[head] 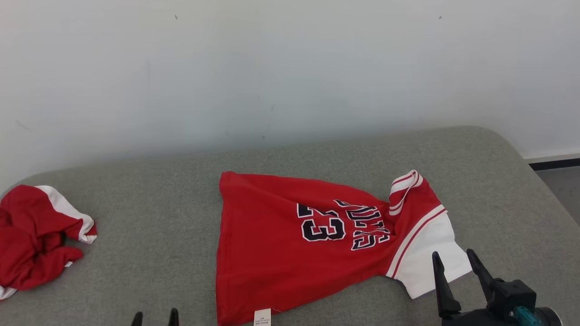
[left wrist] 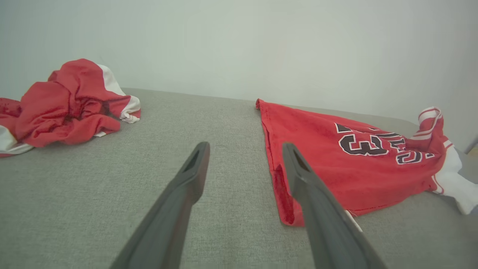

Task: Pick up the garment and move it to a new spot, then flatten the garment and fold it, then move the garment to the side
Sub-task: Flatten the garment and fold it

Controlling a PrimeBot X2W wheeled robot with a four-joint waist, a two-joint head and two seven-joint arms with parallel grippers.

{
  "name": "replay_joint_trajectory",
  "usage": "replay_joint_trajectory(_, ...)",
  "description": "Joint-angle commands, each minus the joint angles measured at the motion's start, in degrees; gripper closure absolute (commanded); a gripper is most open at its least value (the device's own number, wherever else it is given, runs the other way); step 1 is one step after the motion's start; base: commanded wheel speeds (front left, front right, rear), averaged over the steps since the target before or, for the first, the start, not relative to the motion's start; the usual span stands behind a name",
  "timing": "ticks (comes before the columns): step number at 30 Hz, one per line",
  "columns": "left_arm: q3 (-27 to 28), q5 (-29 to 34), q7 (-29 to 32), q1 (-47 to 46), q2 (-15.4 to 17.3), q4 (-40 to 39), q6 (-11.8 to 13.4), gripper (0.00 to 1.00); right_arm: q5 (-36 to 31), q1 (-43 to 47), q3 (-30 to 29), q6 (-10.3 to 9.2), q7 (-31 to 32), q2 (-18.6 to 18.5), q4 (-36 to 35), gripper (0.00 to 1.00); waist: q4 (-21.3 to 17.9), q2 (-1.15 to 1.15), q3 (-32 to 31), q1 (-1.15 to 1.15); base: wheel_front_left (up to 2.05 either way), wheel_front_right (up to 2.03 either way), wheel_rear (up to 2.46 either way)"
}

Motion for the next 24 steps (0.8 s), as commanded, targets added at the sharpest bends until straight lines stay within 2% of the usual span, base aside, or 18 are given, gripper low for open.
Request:
replay_joint_trajectory(1, -1.0, 0.63, -0.06, -0.53, 0.01, 1.12, -0.52, 0.0, -0.15, -1.41, -0.38, -0.13, 0.65, -0.02, 0.71, 0.0, -0.08, 0.0, 0.67, 0.0, 0.0, 0.0, 0.0)
replay_joint_trajectory(6, -5.04, 1.33, -0.06, -3.01, 0.05, 5.8, -1.48, 0.0, -1.01, -4.68, -2.68, -0.13, 3.87, -1.19, 4.23, 0.0, 0.04, 0.0, 1.89, 0.0, 0.0, 0.0, 0.0)
replay_joint_trajectory(15, -13.46, -0.38, 4.24, -13.06, 1.32, 18.39, -2.86, 0.0, -2.48, -13.97, -7.13, -0.13, 9.58, -3.68, 17.58, 0.0, 0.56, 0.0, 5.48, 0.0, 0.0, 0.0, 0.0)
replay_joint_trajectory(24, -17.01, -3.21, 5.81, -17.62, 2.44, 22.4, -2.78, 0.0, -5.43, -21.01, -10.68, -0.13, 10.42, -4.03, 30.06, 0.0, 0.31, 0.0, 8.34, 0.0, 0.0, 0.0, 0.0)
